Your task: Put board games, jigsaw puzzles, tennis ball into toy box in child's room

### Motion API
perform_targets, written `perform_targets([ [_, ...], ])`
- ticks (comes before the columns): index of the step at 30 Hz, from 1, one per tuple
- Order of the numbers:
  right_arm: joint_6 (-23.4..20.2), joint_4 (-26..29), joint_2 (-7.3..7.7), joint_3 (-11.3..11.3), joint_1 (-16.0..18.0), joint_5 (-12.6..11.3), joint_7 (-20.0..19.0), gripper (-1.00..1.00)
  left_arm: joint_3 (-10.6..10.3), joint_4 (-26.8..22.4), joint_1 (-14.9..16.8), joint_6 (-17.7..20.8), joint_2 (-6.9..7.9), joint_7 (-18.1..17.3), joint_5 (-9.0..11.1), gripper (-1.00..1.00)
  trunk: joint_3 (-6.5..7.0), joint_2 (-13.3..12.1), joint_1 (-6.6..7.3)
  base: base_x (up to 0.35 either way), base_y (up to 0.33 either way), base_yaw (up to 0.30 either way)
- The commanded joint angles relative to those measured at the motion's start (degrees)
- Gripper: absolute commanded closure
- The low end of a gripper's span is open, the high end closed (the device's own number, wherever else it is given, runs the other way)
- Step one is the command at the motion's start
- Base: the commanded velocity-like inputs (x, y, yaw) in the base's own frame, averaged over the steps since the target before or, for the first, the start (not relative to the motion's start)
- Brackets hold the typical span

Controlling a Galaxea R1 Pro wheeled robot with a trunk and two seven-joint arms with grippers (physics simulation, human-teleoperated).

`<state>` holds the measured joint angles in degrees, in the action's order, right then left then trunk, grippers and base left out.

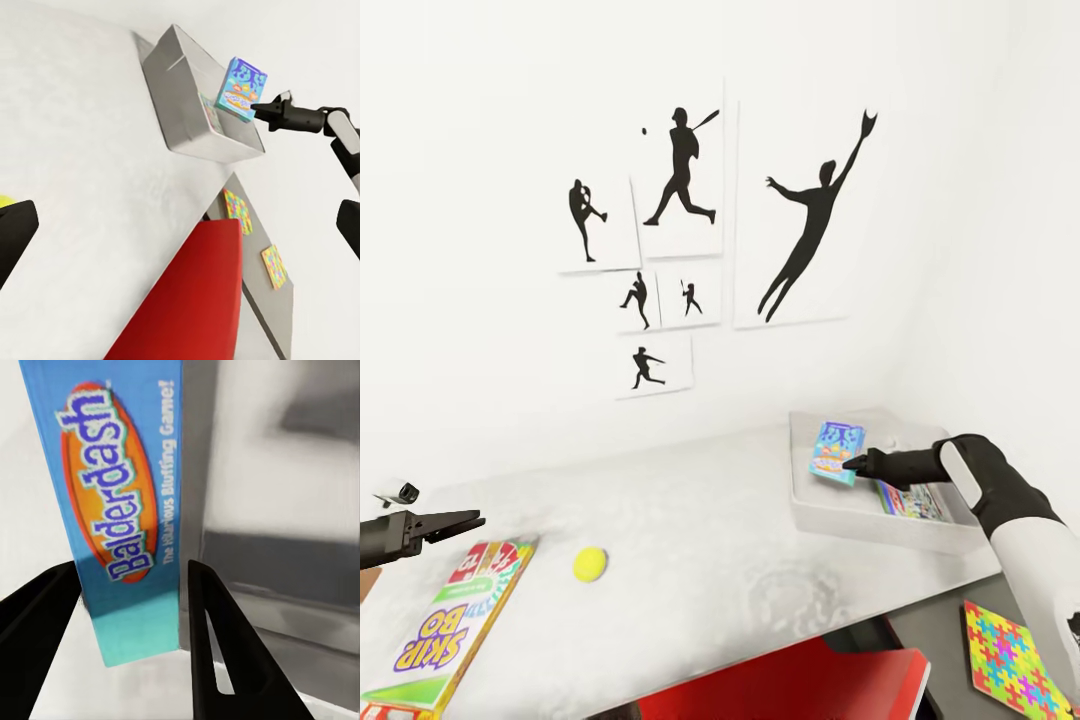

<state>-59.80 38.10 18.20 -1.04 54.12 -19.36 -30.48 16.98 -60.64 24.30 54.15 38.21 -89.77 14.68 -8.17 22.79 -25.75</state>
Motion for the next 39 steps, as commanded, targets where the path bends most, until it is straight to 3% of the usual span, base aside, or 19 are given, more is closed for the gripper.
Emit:
perform_targets([
  [1,-0.2,0.0,-0.04,0.1,0.2,0.5,-0.5,1.00,0.0,0.0,0.0,0.6,0.02,-0.2,0.0,-1.00,-0.22,0.1,-0.03,0.000,0.000,0.000],
  [25,-0.2,0.0,-0.11,1.4,0.9,0.5,-0.5,1.00,0.0,0.0,0.0,0.6,0.02,-0.2,-0.1,-1.00,-2.45,0.1,-0.03,0.000,0.000,0.000],
  [39,-0.2,0.2,-0.21,1.5,1.0,0.9,-0.5,1.00,0.0,0.0,0.1,0.6,0.02,-0.2,-0.1,-1.00,-2.64,0.1,-0.03,0.000,0.000,0.000],
])
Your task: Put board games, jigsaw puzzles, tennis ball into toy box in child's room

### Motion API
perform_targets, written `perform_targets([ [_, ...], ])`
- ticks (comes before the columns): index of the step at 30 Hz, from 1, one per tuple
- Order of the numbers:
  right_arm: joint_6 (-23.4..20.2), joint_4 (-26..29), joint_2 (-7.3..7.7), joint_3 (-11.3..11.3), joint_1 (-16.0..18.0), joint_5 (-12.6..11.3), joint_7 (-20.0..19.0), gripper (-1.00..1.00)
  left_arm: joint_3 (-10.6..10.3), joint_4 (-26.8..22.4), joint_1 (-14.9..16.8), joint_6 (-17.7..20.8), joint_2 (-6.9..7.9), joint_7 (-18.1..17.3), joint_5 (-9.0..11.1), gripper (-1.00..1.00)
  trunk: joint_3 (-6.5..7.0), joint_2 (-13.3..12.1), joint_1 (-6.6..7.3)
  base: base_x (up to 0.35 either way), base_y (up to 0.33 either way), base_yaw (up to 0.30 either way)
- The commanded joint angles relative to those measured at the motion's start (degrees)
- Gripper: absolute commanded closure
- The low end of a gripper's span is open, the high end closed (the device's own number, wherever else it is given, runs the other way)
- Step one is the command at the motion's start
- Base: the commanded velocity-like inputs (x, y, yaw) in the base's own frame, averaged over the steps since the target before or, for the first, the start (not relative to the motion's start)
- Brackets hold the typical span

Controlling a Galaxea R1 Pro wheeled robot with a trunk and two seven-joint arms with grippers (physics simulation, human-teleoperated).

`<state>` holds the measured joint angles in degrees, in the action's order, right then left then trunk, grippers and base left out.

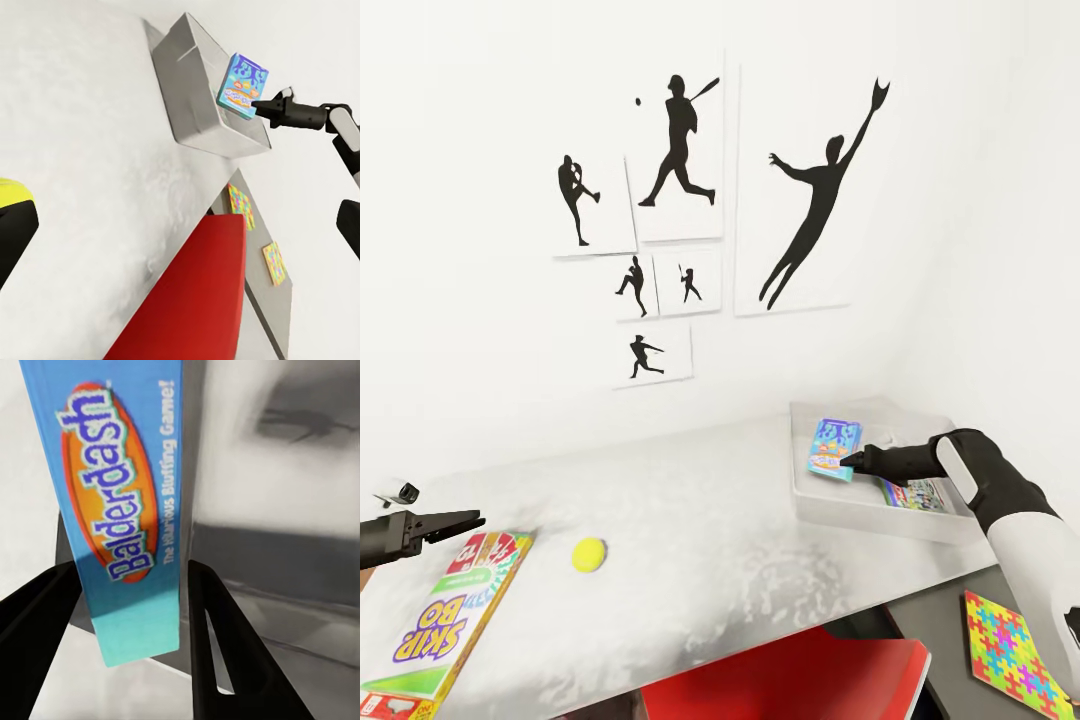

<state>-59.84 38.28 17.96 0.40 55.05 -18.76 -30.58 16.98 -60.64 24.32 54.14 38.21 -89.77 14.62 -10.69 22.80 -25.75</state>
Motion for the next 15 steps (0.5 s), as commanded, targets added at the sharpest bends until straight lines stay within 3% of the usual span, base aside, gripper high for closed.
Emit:
perform_targets([
  [1,-0.2,0.0,0.02,0.1,0.1,0.3,-0.4,1.00,0.0,0.0,0.0,0.6,0.02,-0.2,0.0,-1.00,-0.12,0.1,-0.04,0.000,0.000,0.000],
  [15,-0.2,0.1,-0.01,2.5,0.4,0.2,-0.4,1.00,0.0,0.0,0.1,0.6,0.02,-0.2,0.0,-1.00,-0.12,0.1,-0.04,0.000,0.000,0.000],
])
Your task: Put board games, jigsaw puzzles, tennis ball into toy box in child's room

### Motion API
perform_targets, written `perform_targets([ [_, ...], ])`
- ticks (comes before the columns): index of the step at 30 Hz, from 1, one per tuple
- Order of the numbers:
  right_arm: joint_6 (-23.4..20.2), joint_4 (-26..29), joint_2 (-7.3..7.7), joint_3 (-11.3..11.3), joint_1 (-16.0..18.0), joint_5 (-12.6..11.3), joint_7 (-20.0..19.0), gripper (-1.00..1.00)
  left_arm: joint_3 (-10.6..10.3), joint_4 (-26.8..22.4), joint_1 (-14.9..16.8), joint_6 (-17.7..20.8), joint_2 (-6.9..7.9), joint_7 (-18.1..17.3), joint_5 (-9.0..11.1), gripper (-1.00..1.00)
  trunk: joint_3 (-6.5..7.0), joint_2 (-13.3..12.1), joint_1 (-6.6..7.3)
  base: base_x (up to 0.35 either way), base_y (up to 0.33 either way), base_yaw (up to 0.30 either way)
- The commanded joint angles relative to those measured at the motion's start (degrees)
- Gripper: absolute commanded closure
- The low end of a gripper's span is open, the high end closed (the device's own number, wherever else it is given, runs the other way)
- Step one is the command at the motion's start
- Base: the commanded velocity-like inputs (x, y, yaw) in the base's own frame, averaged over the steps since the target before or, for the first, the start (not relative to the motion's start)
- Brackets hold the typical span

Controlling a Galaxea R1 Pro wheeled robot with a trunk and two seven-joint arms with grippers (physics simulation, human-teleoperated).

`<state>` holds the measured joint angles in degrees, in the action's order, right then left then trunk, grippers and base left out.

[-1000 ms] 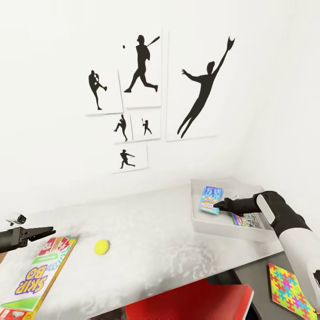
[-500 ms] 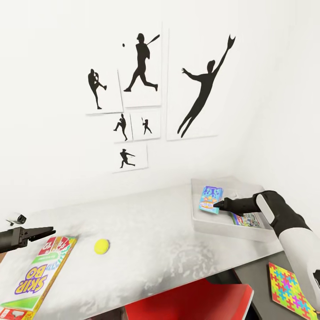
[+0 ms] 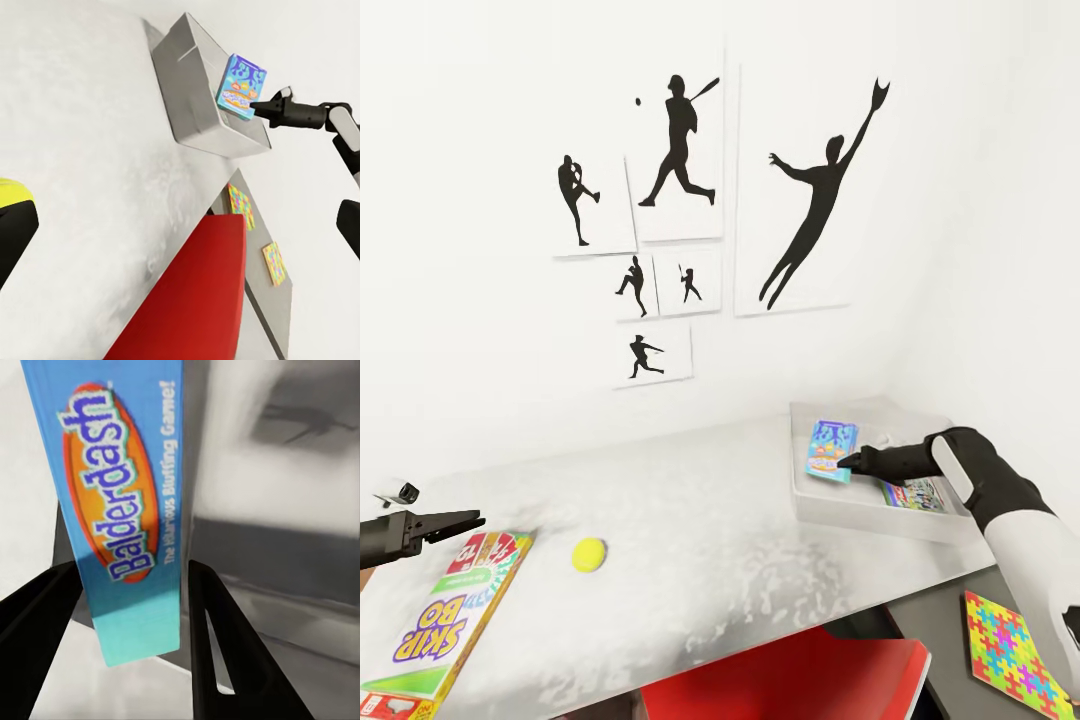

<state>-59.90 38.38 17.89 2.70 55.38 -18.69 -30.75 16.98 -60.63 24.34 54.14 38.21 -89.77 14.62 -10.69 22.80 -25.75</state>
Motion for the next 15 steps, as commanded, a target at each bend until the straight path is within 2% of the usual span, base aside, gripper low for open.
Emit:
perform_targets([
  [1,-0.1,0.0,0.06,0.3,0.1,0.1,-0.3,1.00,0.0,0.0,0.0,0.6,0.02,-0.2,0.0,-1.00,-0.12,0.1,-0.04,0.000,0.000,0.000],
  [8,-0.1,-0.1,0.00,3.1,0.5,0.0,-0.4,1.00,0.0,0.0,0.0,0.6,0.02,-0.2,0.0,-1.00,-0.12,0.1,-0.04,0.000,0.000,0.000],
  [15,-0.1,-0.1,-0.01,3.7,0.6,0.0,-0.4,1.00,0.0,0.0,0.0,0.5,-0.03,-0.2,0.0,-1.00,-0.12,0.1,-0.04,0.000,0.000,0.000],
])
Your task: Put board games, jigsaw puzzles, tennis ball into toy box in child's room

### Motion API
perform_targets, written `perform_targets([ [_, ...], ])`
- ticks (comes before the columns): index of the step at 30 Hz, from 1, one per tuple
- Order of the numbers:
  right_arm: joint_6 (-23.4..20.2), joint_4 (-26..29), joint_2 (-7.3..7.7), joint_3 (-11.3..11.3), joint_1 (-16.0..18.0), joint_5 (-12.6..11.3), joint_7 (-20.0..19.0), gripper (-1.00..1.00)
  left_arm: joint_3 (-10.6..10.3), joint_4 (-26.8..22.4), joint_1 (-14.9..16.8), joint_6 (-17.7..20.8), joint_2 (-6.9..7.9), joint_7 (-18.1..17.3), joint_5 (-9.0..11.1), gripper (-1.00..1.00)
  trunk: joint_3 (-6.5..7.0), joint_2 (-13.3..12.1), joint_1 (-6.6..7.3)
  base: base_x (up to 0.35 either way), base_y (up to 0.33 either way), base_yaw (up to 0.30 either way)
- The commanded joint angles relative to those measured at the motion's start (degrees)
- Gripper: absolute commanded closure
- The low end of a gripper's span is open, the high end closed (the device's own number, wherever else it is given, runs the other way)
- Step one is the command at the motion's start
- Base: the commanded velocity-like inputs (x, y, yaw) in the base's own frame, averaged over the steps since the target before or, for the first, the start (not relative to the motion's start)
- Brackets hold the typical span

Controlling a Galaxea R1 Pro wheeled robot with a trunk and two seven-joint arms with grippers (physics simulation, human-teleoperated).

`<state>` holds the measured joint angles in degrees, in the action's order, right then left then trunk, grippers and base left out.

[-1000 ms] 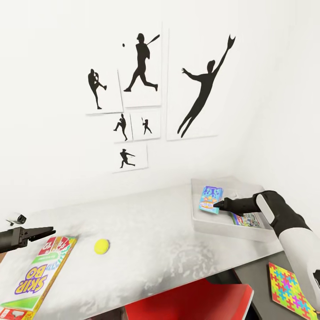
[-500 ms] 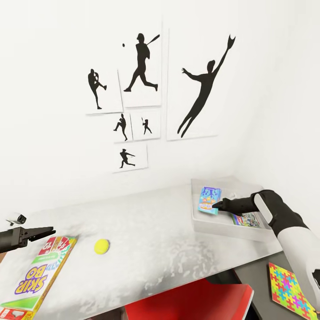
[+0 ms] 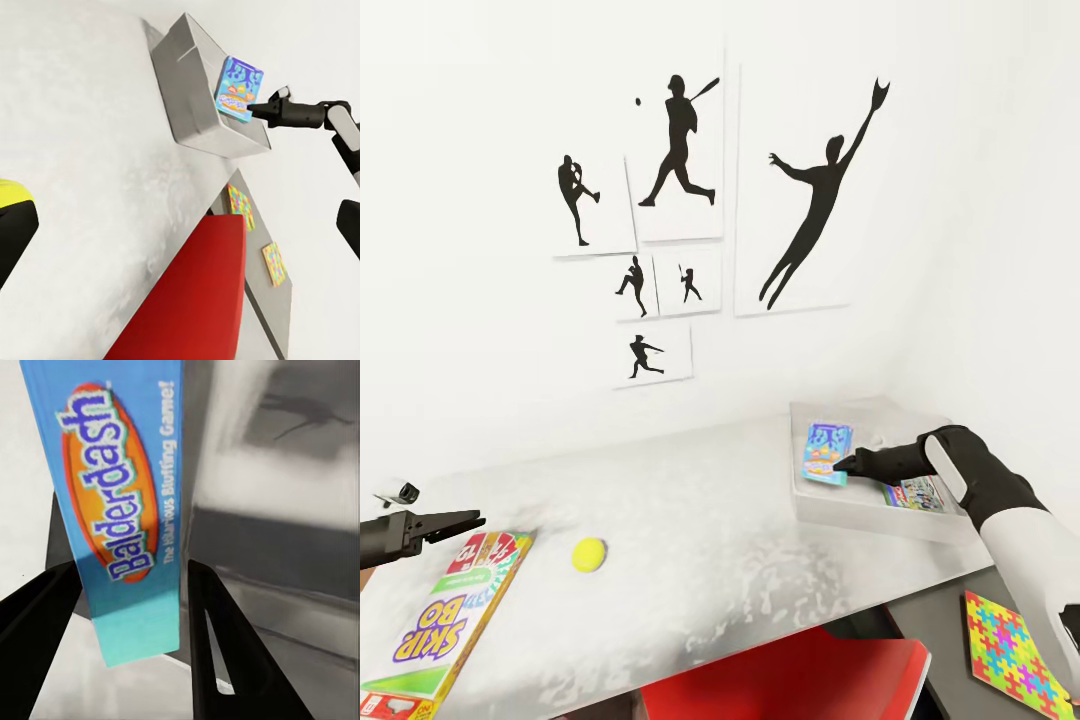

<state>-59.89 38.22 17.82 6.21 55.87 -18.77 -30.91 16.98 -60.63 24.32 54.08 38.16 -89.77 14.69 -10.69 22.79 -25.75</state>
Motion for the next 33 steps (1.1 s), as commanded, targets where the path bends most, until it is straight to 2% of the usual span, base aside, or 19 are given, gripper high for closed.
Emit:
perform_targets([
  [1,-0.1,0.0,0.08,0.2,0.1,0.1,-0.3,-1.00,0.0,0.0,0.0,0.6,0.01,-0.2,0.0,-1.00,-0.12,0.1,-0.04,0.000,0.000,0.000],
  [22,-0.1,0.0,0.58,0.3,2.0,0.0,-0.3,-1.00,0.0,0.0,0.0,0.6,0.00,-0.2,0.0,-1.00,-0.12,0.1,-0.04,0.000,0.000,0.000],
  [30,-0.1,1.0,1.26,-0.6,2.0,-0.9,-0.4,-1.00,0.0,0.0,0.0,0.6,0.05,-0.2,-0.1,-1.00,0.18,0.1,-0.04,0.000,0.000,0.000],
  [33,-0.1,2.8,1.40,-1.6,1.8,-1.8,-0.6,-1.00,0.0,0.0,0.0,0.7,0.06,-0.2,-0.1,-1.00,0.43,0.1,-0.04,0.000,0.000,0.000],
])
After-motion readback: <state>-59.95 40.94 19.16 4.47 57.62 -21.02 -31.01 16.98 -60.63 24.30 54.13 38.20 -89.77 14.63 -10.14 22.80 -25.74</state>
